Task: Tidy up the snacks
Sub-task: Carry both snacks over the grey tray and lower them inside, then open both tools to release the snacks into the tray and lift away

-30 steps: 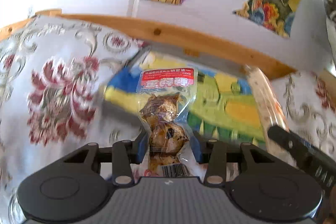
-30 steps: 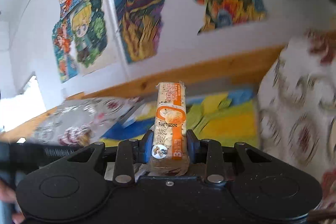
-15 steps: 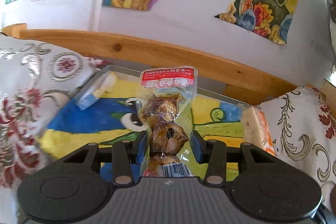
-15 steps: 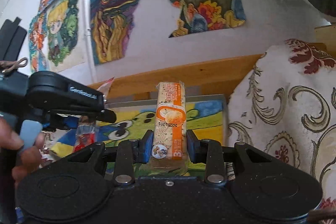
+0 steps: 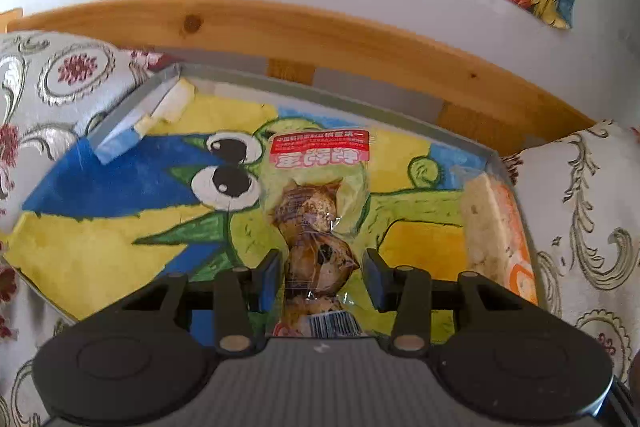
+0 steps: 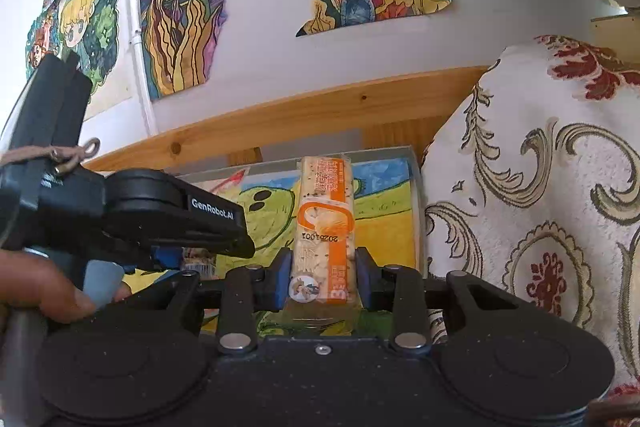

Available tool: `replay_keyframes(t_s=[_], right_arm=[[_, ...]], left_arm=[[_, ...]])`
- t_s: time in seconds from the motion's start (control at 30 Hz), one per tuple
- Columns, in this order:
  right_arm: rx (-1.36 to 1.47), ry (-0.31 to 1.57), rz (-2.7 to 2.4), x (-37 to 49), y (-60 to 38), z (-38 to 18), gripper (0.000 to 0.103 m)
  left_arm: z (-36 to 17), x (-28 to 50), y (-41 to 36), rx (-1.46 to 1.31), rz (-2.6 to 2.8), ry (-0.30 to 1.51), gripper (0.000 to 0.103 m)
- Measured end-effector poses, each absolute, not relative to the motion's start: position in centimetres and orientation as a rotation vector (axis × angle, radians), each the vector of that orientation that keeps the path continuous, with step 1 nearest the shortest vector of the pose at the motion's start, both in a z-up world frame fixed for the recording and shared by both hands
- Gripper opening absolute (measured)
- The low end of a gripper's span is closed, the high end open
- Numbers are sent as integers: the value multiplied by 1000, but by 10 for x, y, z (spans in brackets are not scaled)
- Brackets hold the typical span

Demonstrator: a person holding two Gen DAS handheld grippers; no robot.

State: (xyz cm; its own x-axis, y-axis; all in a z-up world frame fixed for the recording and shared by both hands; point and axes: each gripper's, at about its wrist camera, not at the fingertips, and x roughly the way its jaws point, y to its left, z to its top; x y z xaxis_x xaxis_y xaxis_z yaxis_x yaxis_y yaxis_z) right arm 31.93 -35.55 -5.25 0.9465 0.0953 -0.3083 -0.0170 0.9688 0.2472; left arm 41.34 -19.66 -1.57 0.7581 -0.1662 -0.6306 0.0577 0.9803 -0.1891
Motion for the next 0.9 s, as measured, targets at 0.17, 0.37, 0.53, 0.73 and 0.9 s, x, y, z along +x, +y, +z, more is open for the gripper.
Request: replay_keyframes(t_s=[0.17, 0.37, 0.53, 0.73, 0.9], right_arm=[[246, 347, 60, 322, -354, -58, 35], [241, 361, 43, 325, -354, -63, 37], [210, 338, 34, 324, -352, -61, 46], [193, 310, 11, 317, -351, -53, 63], [186, 261, -11, 304, -351, -40, 82]], left_arm=[[-20, 415, -197, -165, -123, 713, 48], [-20, 417, -198, -146, -126, 721, 53], [-16, 412, -191, -186, -126, 701, 72], [-1, 394, -182, -197, -132, 636, 87], [17, 370, -172, -178, -122, 551, 99]])
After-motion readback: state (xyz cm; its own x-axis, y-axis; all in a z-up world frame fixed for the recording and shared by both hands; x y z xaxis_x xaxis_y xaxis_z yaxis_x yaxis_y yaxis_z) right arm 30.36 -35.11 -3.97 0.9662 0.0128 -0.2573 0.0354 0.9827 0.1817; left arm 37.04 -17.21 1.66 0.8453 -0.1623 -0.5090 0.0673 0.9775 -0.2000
